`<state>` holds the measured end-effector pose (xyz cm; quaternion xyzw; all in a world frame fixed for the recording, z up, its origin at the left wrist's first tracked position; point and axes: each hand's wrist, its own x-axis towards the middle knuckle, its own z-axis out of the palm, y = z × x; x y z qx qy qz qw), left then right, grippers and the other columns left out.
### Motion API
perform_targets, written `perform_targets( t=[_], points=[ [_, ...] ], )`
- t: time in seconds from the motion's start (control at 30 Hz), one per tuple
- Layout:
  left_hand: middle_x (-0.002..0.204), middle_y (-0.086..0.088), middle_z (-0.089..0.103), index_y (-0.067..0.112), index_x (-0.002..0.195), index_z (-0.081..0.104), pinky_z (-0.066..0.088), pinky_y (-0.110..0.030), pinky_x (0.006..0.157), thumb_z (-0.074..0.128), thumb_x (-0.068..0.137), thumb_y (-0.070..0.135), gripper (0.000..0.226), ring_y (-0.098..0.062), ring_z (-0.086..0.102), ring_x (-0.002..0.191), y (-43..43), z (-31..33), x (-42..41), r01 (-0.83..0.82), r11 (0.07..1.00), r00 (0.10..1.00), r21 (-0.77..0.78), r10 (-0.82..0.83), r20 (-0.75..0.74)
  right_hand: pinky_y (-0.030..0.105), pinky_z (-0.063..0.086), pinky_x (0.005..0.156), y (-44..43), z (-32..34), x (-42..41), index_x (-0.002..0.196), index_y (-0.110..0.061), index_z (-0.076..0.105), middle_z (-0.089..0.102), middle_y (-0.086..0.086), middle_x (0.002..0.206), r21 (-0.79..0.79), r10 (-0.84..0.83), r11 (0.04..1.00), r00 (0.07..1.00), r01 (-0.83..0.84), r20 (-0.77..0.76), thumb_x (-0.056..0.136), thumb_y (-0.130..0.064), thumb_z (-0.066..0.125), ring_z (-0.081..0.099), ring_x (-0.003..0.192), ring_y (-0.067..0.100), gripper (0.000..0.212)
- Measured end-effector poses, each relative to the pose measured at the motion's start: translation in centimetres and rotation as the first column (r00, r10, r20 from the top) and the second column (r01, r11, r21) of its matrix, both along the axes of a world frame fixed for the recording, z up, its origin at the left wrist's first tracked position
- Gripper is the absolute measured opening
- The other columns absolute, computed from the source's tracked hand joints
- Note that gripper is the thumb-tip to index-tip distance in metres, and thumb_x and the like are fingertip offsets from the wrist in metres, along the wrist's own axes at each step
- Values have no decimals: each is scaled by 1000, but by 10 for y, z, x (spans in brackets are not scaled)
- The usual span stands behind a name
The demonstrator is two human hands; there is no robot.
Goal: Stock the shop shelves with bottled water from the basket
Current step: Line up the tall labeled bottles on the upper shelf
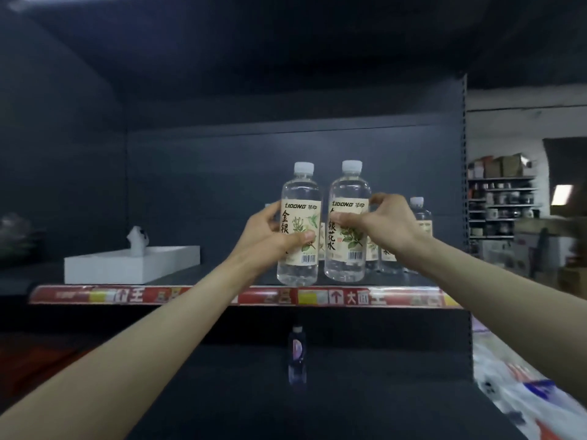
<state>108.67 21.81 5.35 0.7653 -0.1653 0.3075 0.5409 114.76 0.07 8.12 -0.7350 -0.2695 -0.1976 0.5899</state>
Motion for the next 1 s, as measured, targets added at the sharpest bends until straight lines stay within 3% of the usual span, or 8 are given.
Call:
perform_targets(
  t=[0.3, 0.37, 0.47, 0.57, 0.73, 0.8, 0.9, 1.0],
  points=[
    [106, 1, 80, 23, 120, 68, 65, -35, 80, 85, 83, 9, 44, -14, 78, 95, 33, -18, 83, -67, 994, 996, -90, 62, -60, 34, 65, 67, 60, -17, 77, 111, -10, 66, 79, 4, 87, -15, -20, 1000, 997, 19, -74, 82, -26, 85, 79, 72, 15, 38],
    [107, 0, 80, 23, 122, 66, 65, -33, 78, 85, 84, 7, 46, -13, 78, 93, 37, -22, 94, -68, 993, 995, -94, 61, -72, 27, 61, 58, 69, -25, 86, 124, -11, 62, 79, 4, 85, -41, -20, 999, 997, 17, -72, 81, -30, 84, 78, 67, 13, 52],
    [104, 2, 80, 28, 122, 63, 62, -25, 72, 82, 85, 3, 48, -9, 78, 91, 43, -33, 108, -62, 993, 996, -104, 55, -73, 39, 65, 72, 79, -37, 103, 144, -7, 48, 79, 7, 90, -30, -1, 1000, 997, -2, -81, 72, -40, 85, 79, 76, 19, 87],
    [107, 5, 78, 39, 112, 56, 62, -24, 74, 80, 90, 9, 45, -7, 77, 93, 44, -43, 120, -56, 989, 996, -136, 46, -73, 38, 65, 73, 84, -42, 116, 143, -4, 48, 78, 7, 92, -71, -26, 997, 999, 23, -35, 77, -42, 83, 79, 77, 19, 84],
    [122, 7, 73, 34, 133, 49, 58, -40, 100, 78, 92, 35, 51, -8, 73, 108, 51, -50, 133, -46, 996, 988, -76, 34, -149, 16, 56, 52, 83, -43, 116, 140, -10, 49, 76, 3, 88, -126, 9, 992, 999, -16, -51, 91, -39, 73, 76, 67, 11, 61],
    [126, 7, 71, 27, 141, 47, 58, -36, 99, 80, 90, 38, 61, -8, 71, 111, 53, -49, 132, -39, 998, 981, -43, 30, -194, 20, 58, 56, 78, -46, 114, 128, -13, 51, 75, 11, 96, -213, -2, 977, 992, -25, -125, 93, -45, 69, 77, 80, 20, 51],
    [113, 16, 64, 24, 141, 40, 50, -18, 83, 86, 84, 31, 73, 2, 64, 102, 60, -49, 122, -73, 990, 959, 121, 103, -264, 45, 58, 95, 73, -60, 112, 146, -1, 38, 69, 21, 125, -330, -20, 943, 979, -49, -204, 85, -50, 78, 69, 114, 38, 88],
    [109, 14, 64, 21, 141, 36, 46, -19, 77, 93, 72, 45, 93, 0, 62, 99, 70, -60, 121, -182, 941, 920, 285, 265, -287, 31, 52, 76, 67, -72, 108, 155, 2, 22, 75, 16, 113, -374, -111, 925, 989, 67, -97, 84, -50, 82, 73, 97, 24, 107]
  ],
)
